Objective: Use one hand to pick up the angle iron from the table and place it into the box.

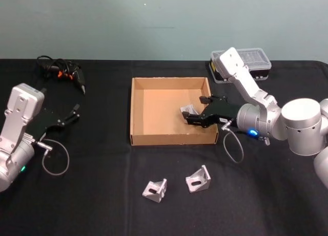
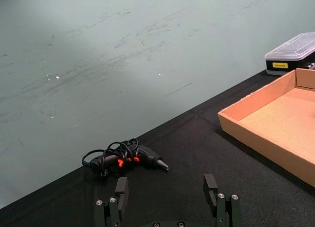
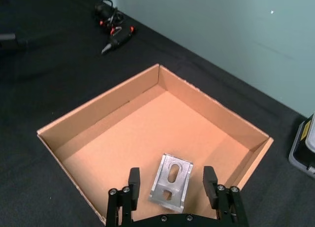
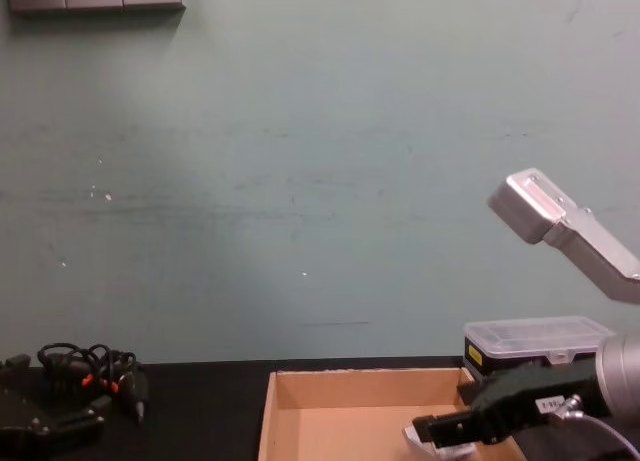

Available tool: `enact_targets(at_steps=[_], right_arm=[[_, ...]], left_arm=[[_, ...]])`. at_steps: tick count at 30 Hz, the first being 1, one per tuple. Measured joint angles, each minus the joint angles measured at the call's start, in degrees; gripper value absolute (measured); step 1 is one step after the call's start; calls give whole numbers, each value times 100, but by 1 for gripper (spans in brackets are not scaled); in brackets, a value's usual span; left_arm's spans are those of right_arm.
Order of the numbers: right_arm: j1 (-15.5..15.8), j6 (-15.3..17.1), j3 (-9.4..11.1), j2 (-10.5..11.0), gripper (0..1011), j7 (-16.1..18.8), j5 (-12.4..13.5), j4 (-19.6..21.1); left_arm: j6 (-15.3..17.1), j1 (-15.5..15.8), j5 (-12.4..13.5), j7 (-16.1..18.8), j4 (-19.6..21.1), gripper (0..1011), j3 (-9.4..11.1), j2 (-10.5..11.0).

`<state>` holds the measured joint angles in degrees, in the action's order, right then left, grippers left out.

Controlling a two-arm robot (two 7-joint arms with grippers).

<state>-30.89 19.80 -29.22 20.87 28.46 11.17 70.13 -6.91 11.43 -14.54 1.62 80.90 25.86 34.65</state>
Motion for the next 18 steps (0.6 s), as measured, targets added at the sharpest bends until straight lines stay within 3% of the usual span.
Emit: enact_targets(at_steps=[9, 14, 18], right_arm=[[234, -119, 248, 139, 1003, -125, 97, 548], [414, -116, 355, 366, 1003, -89, 191, 1012], [587, -65, 426, 710, 1003, 103, 304, 1470]], left_arm=[[0, 0, 0, 0, 0, 1000, 0, 0], [0, 0, 0, 0, 0, 1000, 0, 0], [0, 0, 0, 0, 0, 1000, 0, 0]])
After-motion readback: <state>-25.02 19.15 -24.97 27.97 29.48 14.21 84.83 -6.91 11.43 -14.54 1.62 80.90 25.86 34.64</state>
